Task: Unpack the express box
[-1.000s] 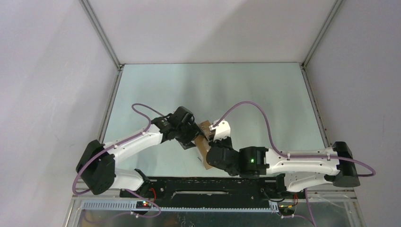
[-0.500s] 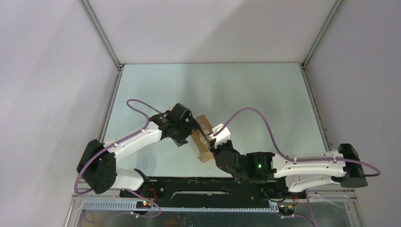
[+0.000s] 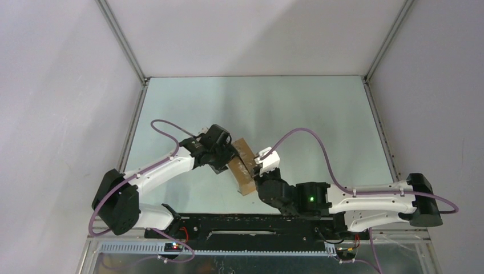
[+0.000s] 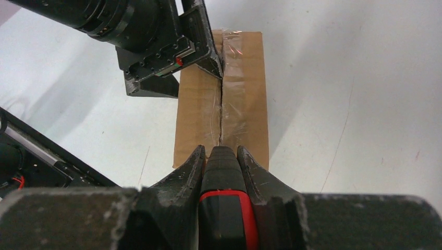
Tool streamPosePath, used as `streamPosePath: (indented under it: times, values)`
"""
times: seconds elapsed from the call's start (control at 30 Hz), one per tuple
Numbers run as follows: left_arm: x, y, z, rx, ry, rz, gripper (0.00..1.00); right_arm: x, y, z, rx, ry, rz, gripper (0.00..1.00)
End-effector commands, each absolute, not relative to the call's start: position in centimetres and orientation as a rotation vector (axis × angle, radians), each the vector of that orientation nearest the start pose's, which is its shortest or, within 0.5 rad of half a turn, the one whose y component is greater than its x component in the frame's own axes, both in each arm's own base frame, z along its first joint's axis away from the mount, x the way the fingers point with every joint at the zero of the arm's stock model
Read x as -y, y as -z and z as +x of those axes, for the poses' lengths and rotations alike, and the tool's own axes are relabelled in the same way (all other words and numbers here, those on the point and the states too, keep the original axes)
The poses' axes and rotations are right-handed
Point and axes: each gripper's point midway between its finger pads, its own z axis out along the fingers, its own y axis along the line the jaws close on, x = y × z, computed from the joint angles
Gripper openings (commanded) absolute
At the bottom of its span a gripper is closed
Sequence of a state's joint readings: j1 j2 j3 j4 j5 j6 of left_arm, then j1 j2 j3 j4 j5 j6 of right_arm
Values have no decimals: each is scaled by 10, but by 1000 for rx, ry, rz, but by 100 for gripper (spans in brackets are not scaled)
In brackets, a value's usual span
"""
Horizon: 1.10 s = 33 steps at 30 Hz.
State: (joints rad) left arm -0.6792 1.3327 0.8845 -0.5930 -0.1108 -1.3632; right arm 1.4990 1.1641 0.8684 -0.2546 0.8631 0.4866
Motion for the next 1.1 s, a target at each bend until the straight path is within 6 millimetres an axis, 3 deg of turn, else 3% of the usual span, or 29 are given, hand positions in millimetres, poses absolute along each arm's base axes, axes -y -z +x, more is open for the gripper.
streamPosePath:
  times: [0.0,0.47,0.87,0.97,1.07]
  values:
    - [190,-88,262,-2424,387,-1056,70,-300,-191,112,-2004,-475,-534,0]
    - [179,-82,266,-2433,330,-1056,69,-266,-180,91,-2074,-425,-518,0]
    - [181,-74,265,-2463,322,-1029,69,-250,-187,74,-2110,-504,-545,0]
    - [186,-76,267,-2473,352,-995,72,-242,-188,76,-2115,-485,-529,0]
    - [194,-86,271,-2487,405,-910,81,-237,-202,84,-2082,-495,-488,0]
